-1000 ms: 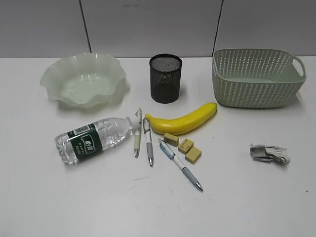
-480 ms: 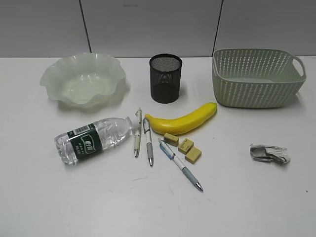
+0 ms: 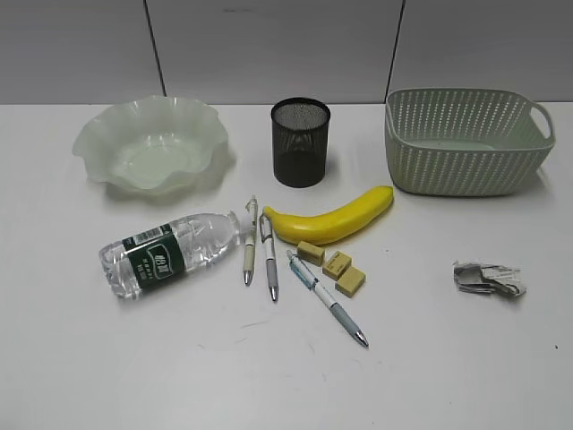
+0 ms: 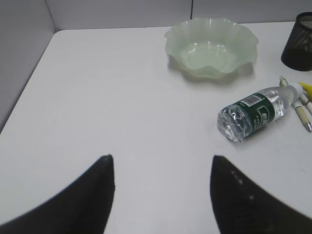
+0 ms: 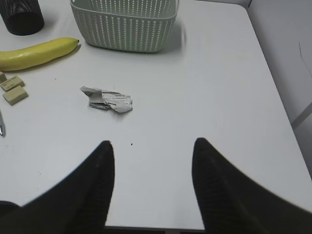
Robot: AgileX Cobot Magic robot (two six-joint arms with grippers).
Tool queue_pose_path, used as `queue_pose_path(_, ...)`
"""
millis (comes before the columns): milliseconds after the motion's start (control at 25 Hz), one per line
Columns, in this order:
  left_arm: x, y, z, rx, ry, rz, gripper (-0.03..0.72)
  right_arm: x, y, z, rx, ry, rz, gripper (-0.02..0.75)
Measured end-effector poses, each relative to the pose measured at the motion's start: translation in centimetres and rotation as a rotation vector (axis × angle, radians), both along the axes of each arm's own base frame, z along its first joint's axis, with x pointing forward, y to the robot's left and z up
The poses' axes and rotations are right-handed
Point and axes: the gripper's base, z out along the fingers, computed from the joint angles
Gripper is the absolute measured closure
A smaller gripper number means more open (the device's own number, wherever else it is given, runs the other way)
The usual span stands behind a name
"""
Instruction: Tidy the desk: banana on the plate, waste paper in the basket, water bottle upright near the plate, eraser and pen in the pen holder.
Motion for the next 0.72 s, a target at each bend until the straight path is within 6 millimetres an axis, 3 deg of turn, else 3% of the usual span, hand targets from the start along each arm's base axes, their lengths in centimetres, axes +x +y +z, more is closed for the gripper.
queue_pose_path(520,0.2,0.0,0.0,0.0,0.008,-0.011,0.221,0.0,0.0,0.0,0.0,0.001,0.0,0.322)
queue_pose_path(720,2.2,-0.5,2.5,-0.046,-0.08,-0.06,0.221,0.1,0.0,0.0,0.0,0.008,0.0,0.322)
